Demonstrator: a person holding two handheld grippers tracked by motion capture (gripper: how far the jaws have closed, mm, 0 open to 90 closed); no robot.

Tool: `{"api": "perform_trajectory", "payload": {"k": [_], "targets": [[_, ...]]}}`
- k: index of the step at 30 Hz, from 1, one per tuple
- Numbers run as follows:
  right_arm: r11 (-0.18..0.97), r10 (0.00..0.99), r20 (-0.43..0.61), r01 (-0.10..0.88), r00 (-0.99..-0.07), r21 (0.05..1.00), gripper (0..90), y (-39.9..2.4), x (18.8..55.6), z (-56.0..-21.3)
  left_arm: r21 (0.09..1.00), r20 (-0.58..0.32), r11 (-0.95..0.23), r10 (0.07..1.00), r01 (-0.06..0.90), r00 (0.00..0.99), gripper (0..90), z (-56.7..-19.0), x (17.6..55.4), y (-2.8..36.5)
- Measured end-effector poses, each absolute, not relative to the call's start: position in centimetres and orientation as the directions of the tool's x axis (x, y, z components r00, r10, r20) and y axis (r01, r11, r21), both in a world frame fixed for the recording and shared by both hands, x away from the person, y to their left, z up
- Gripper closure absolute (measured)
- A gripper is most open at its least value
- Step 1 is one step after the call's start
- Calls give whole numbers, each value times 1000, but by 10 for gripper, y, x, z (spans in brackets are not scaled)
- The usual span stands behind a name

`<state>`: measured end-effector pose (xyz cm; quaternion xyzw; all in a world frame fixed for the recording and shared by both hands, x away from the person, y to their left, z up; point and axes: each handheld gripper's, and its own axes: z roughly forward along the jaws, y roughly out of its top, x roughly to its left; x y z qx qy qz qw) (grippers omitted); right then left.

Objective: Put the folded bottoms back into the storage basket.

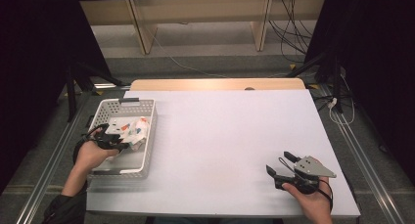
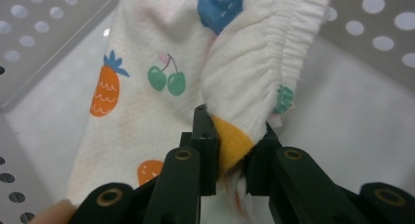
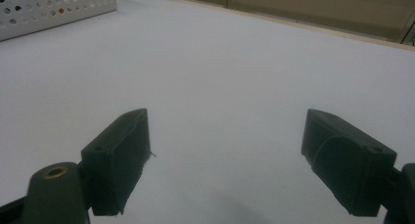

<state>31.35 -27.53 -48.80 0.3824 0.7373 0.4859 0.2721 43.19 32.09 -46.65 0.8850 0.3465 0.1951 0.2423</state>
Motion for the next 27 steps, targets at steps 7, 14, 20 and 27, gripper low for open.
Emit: {"api": "perform_trajectory", "payload": {"k": [7, 14, 20, 27], "targets": [[234, 828, -29, 299, -559, 925, 190, -275, 314, -488, 561, 172, -636, 715, 530, 677, 777, -469, 433, 324], [234, 829, -29, 299, -559, 925, 190, -275, 314, -488, 548, 185, -644, 716, 534, 673, 662, -467, 433, 323], [235, 828, -30, 298, -560, 925, 190, -275, 314, -488, 629, 123, -542, 777, 558, 617, 385, -453, 432, 320], [236, 828, -30, 300, -560, 924, 190, -275, 314, -488, 710, 99, -460, 815, 533, 570, 408, -434, 434, 310]]}}
